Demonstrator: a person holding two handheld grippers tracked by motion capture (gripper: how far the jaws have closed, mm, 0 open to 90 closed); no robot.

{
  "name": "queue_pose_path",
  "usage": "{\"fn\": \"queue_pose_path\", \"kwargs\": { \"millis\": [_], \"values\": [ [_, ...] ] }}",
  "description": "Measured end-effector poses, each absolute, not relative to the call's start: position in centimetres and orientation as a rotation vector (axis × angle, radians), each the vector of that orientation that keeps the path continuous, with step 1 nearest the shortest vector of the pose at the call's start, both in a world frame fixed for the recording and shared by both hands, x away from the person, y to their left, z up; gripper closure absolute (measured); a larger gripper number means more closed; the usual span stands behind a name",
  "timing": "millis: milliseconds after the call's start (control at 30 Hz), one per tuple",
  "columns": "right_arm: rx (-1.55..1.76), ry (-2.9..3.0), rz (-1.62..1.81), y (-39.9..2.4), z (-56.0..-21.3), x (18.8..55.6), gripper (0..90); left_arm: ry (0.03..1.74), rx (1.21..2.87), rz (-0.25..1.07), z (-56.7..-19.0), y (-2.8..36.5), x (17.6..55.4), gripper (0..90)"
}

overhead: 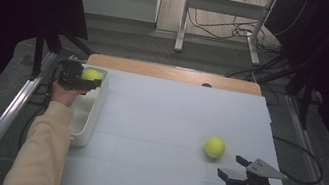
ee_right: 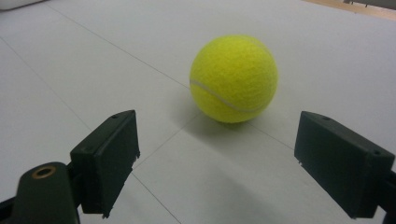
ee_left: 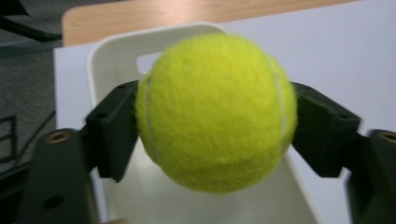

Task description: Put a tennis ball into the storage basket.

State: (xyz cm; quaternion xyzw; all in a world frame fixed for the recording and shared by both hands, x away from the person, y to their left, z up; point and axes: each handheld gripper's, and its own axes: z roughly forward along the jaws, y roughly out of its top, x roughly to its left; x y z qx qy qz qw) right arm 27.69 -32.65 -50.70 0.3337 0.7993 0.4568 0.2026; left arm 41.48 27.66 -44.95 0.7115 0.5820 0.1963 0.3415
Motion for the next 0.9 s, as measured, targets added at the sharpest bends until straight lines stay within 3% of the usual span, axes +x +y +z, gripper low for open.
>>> {"fn": "queue_pose_path", "kwargs": {
  "millis": [167, 900],
  "values": [
    [0.932, 2.231, 1.275, -32.6, -50.7, 27.7, 14.5, 1.477, 1.792, 0.507, -44.1, 27.5, 40.9, 10.4],
    [0.935, 2.224, 1.282, -32.7, -50.6, 27.7, 14.5, 1.300, 1.760, 0.456, -43.1, 25.7, 38.4, 9.7]
  ]
}}
